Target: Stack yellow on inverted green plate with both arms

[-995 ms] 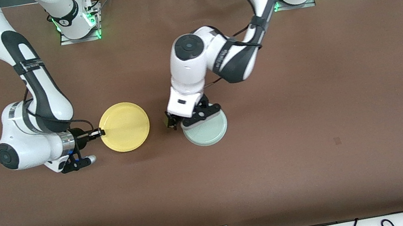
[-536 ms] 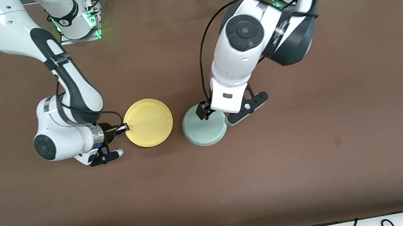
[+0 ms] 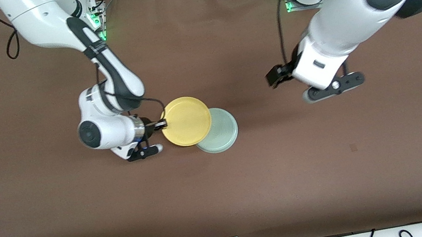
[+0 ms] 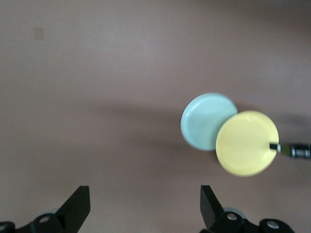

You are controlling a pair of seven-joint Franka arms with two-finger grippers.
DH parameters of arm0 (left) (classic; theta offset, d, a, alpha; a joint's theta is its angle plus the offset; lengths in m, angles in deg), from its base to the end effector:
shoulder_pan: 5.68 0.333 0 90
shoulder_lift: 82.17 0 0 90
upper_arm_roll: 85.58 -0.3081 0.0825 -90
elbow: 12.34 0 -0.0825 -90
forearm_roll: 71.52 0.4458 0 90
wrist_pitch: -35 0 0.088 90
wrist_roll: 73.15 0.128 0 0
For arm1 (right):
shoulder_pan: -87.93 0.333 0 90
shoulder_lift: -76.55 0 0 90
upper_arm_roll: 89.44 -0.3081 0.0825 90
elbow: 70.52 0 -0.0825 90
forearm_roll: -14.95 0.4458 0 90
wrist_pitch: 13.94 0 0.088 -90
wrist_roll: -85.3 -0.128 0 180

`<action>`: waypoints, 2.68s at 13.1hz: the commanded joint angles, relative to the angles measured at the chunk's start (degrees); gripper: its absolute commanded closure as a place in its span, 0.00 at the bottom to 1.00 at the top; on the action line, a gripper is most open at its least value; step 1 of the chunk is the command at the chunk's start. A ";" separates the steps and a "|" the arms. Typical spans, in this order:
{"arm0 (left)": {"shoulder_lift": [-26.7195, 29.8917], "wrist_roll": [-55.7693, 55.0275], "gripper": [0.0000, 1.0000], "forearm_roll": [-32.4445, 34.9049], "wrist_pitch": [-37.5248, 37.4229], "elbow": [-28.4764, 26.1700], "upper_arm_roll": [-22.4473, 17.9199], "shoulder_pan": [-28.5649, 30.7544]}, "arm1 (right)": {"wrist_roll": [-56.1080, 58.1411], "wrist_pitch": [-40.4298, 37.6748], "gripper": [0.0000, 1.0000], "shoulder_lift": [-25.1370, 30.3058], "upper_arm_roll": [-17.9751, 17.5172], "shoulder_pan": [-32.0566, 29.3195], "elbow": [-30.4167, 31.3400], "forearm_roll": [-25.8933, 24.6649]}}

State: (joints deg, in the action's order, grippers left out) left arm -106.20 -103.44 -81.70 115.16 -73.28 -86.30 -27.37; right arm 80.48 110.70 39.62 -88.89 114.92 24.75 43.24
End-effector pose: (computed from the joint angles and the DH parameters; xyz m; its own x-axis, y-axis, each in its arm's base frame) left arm 0.6574 -0.2808 0.5692 0.9793 0.1282 -0.1565 0.1458 -0.9835 0.1067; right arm 0.6253 0.3406 0.1577 0.9727 0.1019 -0.2087 0.0281 -0.9437 -0.3296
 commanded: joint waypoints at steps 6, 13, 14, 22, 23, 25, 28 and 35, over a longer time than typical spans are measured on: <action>13.11 22.61 0.00 5.06 -8.97 -9.89 0.02 9.20 | -6.34 10.18 1.00 -3.50 0.51 5.62 0.18 1.06; 23.29 35.46 0.00 12.99 -0.67 -28.92 -0.16 14.21 | -8.88 13.43 1.00 -4.47 0.51 7.55 0.18 1.06; 25.32 36.34 0.00 12.90 3.55 -33.50 -0.25 15.35 | -9.58 14.22 1.00 -4.73 0.51 7.73 0.09 0.97; 24.73 34.95 0.00 10.53 12.38 -35.65 -0.25 19.93 | -9.94 14.93 1.00 -5.17 0.51 8.08 -0.17 1.06; 24.64 34.42 0.00 10.53 12.91 -35.22 -0.25 19.93 | -9.94 14.93 1.00 -5.17 0.51 8.08 -0.34 1.06; 22.81 34.85 0.00 10.53 13.00 -33.29 -0.25 20.02 | -9.85 16.24 1.00 -5.17 0.51 8.08 -0.35 0.97; 20.61 34.60 0.00 10.35 12.21 -30.57 -0.16 20.81 | -9.85 16.69 1.00 -5.53 0.51 8.17 -0.35 0.97; 19.72 34.77 0.00 10.88 11.86 -29.06 -0.25 20.81 | -9.77 16.69 0.40 -5.61 0.51 8.26 -0.52 1.15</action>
State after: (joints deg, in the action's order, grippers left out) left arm -85.57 -68.58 -70.32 127.90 -104.56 -87.01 -7.25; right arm 71.23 125.66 35.47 -88.86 122.25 24.78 43.33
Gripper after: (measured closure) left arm 0.000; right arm 0.969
